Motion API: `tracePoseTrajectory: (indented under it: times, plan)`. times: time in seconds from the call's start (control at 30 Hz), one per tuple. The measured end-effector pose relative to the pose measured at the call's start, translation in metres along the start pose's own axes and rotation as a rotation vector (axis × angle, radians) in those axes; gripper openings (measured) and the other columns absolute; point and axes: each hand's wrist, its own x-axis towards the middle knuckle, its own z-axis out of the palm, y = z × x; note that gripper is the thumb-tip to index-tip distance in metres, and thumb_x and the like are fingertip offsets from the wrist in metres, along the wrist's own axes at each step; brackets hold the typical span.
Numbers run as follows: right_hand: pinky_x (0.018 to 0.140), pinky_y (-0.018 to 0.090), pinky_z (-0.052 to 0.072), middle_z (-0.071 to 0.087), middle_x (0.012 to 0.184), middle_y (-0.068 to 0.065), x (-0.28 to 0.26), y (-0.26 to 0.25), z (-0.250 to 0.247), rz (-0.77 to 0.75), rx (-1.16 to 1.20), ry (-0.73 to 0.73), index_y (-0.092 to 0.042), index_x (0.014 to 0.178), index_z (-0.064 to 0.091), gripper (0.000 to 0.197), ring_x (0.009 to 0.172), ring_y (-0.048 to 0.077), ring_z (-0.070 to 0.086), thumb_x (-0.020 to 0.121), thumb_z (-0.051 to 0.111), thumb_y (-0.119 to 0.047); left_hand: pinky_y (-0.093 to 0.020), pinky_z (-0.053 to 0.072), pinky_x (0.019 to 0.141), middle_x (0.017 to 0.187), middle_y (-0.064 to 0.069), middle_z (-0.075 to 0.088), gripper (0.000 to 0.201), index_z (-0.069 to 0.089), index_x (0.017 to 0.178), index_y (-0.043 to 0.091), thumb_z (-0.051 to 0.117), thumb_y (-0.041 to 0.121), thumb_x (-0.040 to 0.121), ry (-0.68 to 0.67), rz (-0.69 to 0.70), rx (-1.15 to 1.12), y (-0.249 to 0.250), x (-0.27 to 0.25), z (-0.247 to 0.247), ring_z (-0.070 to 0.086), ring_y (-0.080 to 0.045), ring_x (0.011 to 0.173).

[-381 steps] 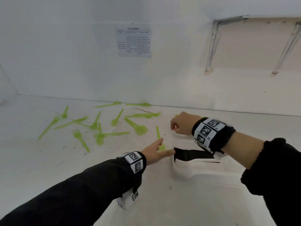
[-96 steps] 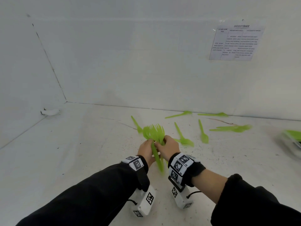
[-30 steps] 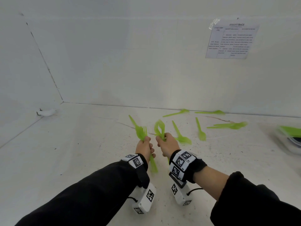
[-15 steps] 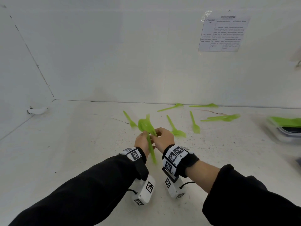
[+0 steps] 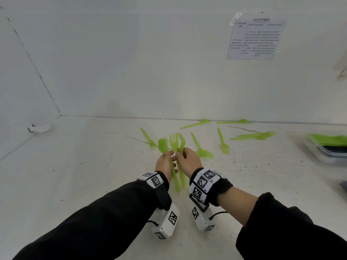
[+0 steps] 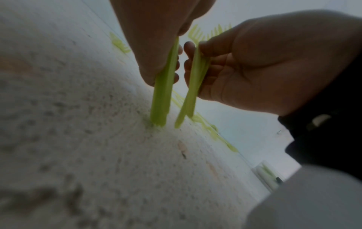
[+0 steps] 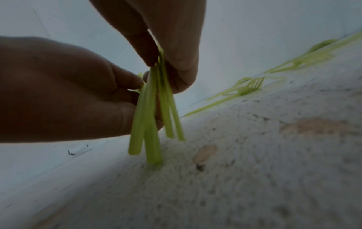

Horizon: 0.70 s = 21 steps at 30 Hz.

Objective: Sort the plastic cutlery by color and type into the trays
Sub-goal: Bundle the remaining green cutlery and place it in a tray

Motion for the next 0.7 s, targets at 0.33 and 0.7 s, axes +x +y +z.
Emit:
tracePoseTrajectory:
  times: [0.33,0.7]
  plan:
    - [0.084,0.037,0.051,0.061,0.096,0.01,0.003,0.0,0.008,0.07,-0.025,-0.031,-0.009,0.101,0.059,0.015,0.092,0.026,0.059,0.09,0.053,-0.018,-0.029,0.045,0.068,0.094,-0.01,0.059,0.031,0.05,0.111,0.006,0.029,0.027,0.103,-0.094,-0.056,-0.137,0.002,-0.007,0.003,0.057,-0.018,0.078]
    - [0.086,0.045,0.052,0.053,0.073,-0.001,0.004,0.004,0.009,0.084,0.092,0.054,-0.021,0.071,0.048,0.022,0.082,0.028,0.059,0.091,0.05,-0.013,-0.03,0.04,0.056,0.08,-0.004,0.049,0.016,0.049,0.093,0.012,0.039,0.021,0.1,0.039,0.003,-0.098,0.003,-0.005,-0.002,0.047,-0.017,0.063]
